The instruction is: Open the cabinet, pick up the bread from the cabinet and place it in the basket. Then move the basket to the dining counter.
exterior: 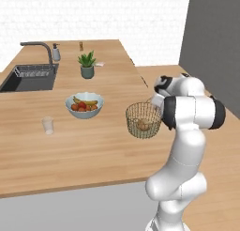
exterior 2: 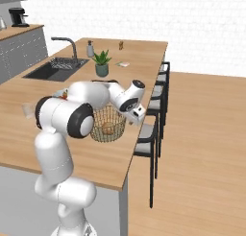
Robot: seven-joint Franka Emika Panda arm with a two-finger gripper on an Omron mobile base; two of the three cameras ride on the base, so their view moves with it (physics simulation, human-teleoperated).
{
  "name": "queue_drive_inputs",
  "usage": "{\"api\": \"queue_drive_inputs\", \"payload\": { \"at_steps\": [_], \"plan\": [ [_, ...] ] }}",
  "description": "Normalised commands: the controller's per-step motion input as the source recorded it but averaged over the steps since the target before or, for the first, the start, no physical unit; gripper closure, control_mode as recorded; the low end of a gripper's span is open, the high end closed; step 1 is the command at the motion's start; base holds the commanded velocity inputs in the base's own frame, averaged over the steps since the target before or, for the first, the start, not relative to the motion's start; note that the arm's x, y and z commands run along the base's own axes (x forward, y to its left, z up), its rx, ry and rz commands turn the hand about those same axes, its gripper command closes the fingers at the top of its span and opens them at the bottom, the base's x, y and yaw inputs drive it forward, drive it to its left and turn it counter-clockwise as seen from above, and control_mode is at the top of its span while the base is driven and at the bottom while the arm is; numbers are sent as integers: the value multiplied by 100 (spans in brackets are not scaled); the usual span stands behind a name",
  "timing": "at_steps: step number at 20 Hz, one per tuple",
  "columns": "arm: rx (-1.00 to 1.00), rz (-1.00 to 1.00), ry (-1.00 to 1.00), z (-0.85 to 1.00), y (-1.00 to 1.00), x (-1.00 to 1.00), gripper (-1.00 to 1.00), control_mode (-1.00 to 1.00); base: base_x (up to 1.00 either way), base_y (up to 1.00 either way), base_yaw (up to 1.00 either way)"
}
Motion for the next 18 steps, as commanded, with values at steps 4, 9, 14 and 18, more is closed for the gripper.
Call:
{"api": "queue_drive_inputs", "payload": {
  "at_steps": [4,9,14,18],
  "plan": [
    [0,3,-2,85,0,-45,-100,-100,0,0,0],
    [-5,4,-7,65,3,-98,-100,-100,0,0,0],
    [-10,7,-3,63,35,-100,-100,-100,0,0,0],
    [-17,6,0,59,72,-100,-100,-100,0,0,0]
  ]
}}
